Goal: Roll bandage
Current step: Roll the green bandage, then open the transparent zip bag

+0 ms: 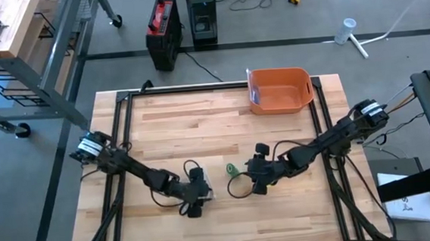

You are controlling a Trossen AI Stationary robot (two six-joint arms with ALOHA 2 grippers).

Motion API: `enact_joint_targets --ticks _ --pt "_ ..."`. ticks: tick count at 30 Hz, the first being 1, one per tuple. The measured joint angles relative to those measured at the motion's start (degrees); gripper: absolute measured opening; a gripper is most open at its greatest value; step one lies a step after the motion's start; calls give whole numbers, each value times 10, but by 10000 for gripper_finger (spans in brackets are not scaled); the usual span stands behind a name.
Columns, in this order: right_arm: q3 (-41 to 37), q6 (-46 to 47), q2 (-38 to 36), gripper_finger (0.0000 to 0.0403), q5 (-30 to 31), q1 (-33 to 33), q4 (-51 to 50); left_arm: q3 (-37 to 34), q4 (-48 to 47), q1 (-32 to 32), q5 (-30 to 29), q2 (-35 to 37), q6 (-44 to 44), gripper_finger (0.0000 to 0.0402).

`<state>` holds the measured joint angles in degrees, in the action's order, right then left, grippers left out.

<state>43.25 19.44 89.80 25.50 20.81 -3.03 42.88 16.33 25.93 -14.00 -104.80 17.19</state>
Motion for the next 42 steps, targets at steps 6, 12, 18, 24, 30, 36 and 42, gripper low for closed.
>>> enact_joint_targets --ticks 6,12,18,24,30,36,42 --pt "23 40 -1 195 0 46 -10 42 -44 26 -7 -9 16 166" --pt "55 92 12 195 11 121 0 80 -104 38 -15 -23 109 130" --pt "110 95 90 195 31 177 35 84 -26 67 -26 -67 147 39" --pt "222 38 222 196 31 190 32 120 36 85 -5 -97 105 20" --pt "333 -36 310 191 38 182 -25 233 -193 100 -7 -91 86 41" --pt "386 -100 357 183 39 172 -44 313 -381 134 -30 -89 168 46" --pt "419 -148 384 184 8 152 -35 280 -348 161 -41 -94 226 31"
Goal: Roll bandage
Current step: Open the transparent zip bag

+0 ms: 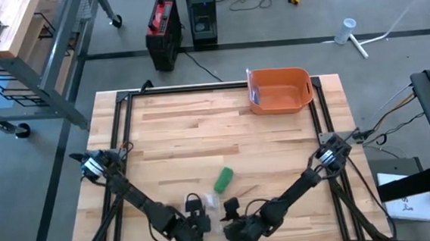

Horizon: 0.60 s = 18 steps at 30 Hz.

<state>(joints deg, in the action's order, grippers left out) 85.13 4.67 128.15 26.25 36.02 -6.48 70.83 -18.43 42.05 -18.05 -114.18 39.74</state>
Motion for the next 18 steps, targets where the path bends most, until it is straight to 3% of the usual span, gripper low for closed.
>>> enact_joint_targets --ticks 4,9,18 --pt "1 -42 1 174 -31 -16 19 -45 68 2 -32 -1 13 21" --pt "0 -100 1 159 -18 -31 34 -86 146 2 -60 1 1 13" --pt "0 -229 -2 159 1 -27 16 -118 160 0 -68 2 -2 1"
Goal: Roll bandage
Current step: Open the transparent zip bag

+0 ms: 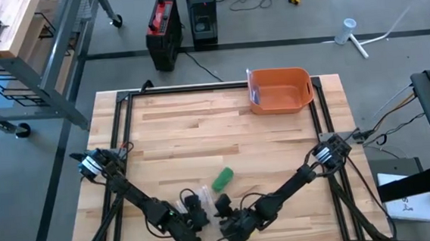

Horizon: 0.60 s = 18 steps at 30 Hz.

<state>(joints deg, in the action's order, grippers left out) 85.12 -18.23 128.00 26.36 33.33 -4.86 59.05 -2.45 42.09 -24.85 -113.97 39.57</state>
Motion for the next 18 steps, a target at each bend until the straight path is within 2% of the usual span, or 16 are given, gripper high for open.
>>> enact_joint_targets --ticks 9,18 --pt "-1 -7 2 170 50 -8 3 -22 48 -1 -34 -2 -43 7" --pt "-2 -36 2 104 72 -19 31 -21 58 -11 -59 -3 -128 13"
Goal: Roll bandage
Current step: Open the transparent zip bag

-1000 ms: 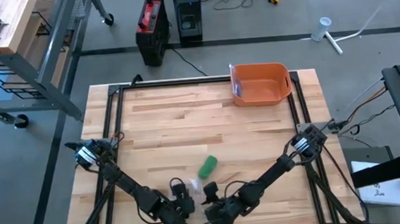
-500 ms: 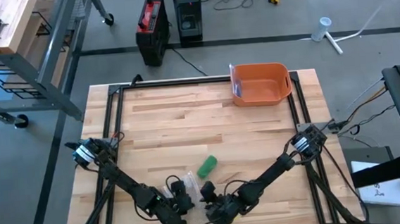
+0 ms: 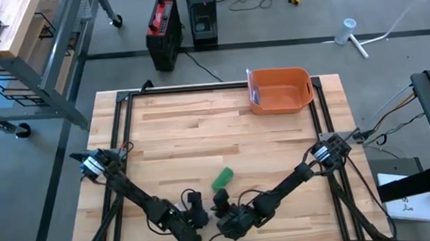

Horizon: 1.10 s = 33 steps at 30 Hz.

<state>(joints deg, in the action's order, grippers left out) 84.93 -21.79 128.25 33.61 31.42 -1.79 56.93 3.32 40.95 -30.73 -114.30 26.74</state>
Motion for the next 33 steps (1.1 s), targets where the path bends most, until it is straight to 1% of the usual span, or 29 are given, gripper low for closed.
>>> enact_joint_targets --ticks 5,7,9,12,16,19,24,27,29,33 --pt "0 -59 -1 69 0 2 5 0 -2 -18 -2 0 -39 32" --pt "0 -77 -1 65 1 3 6 0 -2 -26 -3 0 -50 39" --pt "0 -87 -1 64 14 4 6 0 -2 -34 -3 0 -58 45" --pt "0 -102 -2 74 41 5 4 0 4 -43 -3 0 -79 50" --pt "0 -114 -2 98 69 5 -1 -1 13 -48 -3 0 -105 47" --pt "0 -143 -8 119 84 5 -28 -1 14 -49 -5 0 -129 43" --pt "0 -126 -38 148 25 -5 -91 0 17 -48 -13 0 -194 43" --pt "-4 -121 -54 160 24 -16 -121 0 19 -49 -21 -1 -222 49" --pt "-12 -121 -67 166 18 -24 -128 0 21 -50 -22 -1 -232 52" --pt "-20 -122 -78 173 -37 -44 -136 0 26 -56 -22 -1 -235 54"
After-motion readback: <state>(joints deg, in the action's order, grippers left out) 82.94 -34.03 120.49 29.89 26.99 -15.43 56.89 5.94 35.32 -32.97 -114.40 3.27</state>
